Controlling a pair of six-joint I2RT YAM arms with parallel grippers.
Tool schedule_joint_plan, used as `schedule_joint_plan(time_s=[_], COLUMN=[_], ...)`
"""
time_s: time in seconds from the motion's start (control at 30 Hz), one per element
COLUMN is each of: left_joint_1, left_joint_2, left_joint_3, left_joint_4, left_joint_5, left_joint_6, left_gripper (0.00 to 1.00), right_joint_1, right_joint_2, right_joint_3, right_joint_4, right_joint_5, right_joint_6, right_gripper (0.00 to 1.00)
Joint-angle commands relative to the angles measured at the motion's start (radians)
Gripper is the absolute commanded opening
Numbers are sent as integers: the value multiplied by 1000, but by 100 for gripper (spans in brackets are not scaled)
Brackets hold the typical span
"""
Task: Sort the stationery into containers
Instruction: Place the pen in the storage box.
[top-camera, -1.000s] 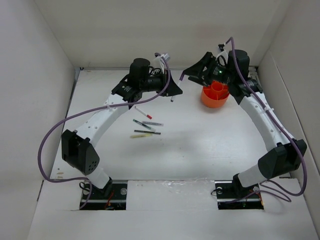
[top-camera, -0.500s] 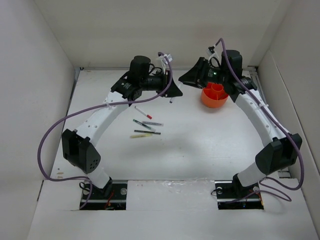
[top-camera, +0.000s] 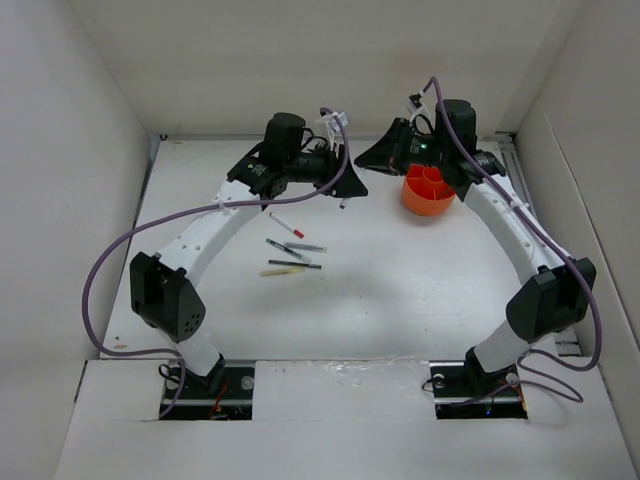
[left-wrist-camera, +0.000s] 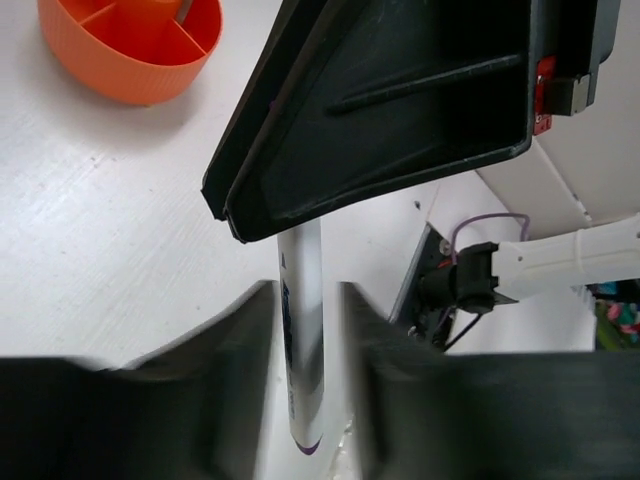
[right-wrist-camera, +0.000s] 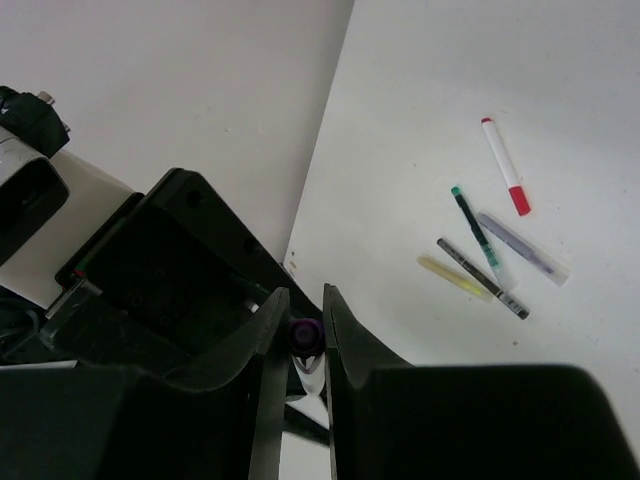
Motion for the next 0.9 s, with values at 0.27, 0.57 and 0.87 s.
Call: schedule_joint_plan(time_s=[0.27,0.57,0.87], left_joint_1=[-5,51,51], left_joint_2=[-83,-215,-290], left_joint_3=[45,-226,-423], left_joint_4=[40,137,135], left_joint_5=[-166,-272,-347], left_joint_6=[15,-139,-168], left_gripper=[80,72,69], right_joint_1=[-126,-251,-252], right_joint_2=[68,227,461], right_joint_3=[174,304,578], right_joint_4=[-87,-128,-257], right_joint_5=[160,754,1080], right_joint_6=[-79,-158,-219], right_gripper=[0,0,0])
